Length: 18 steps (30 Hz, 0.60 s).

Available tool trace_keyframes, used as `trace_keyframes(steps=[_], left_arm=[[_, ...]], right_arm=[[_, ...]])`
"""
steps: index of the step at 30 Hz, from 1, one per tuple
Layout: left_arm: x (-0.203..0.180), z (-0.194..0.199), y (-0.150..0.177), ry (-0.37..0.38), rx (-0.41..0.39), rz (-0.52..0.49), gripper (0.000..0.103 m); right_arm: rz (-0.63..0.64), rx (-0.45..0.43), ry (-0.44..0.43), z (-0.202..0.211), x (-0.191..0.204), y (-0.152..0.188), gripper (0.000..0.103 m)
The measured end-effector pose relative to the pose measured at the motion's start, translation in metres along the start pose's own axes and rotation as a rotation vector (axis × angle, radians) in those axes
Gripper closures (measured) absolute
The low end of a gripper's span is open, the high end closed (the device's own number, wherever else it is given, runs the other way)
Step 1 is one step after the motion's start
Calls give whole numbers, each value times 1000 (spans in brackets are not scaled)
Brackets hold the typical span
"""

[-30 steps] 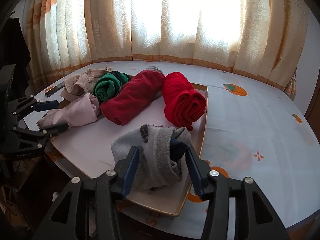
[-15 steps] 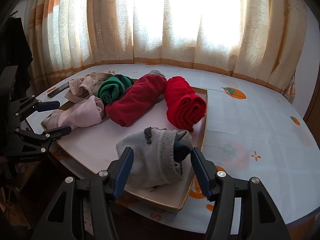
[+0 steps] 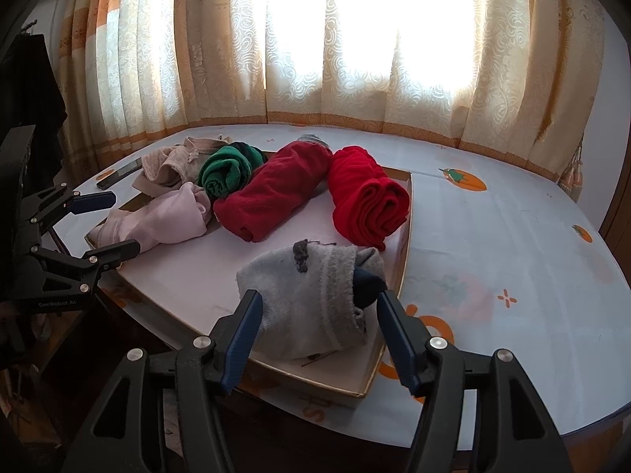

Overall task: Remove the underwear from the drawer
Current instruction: 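Lower both open tools back down into the drawer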

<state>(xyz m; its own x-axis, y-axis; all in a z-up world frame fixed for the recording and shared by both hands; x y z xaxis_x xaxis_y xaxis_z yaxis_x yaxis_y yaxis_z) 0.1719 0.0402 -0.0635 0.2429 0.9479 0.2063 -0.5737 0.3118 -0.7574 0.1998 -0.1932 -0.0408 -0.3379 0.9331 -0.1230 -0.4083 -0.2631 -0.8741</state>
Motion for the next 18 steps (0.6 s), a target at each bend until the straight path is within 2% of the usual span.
trace_keyframes(steps=[13, 18], left_arm=[[6, 7, 7, -7, -44, 37, 14], [6, 12, 11, -2, -63, 47, 14]], right_arm=[[18, -10, -7, 2, 4, 5, 40], [30, -14, 1, 4, 6, 7, 40]])
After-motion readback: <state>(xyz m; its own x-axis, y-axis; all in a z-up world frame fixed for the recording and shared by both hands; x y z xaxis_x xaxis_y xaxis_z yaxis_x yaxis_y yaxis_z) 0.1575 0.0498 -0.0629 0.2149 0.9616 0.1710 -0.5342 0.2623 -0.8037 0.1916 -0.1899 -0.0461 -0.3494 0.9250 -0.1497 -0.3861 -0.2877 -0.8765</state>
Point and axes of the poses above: each gripper's, at about its wrist camera, not at the fingertips, and z roughly against the way its jaws point, x to its left, y to its underside, the point moved 4 cm from there along -z, roughly the way its jaws point, and after that the axes turned 9 degrees about y, right-handed, at the moved point
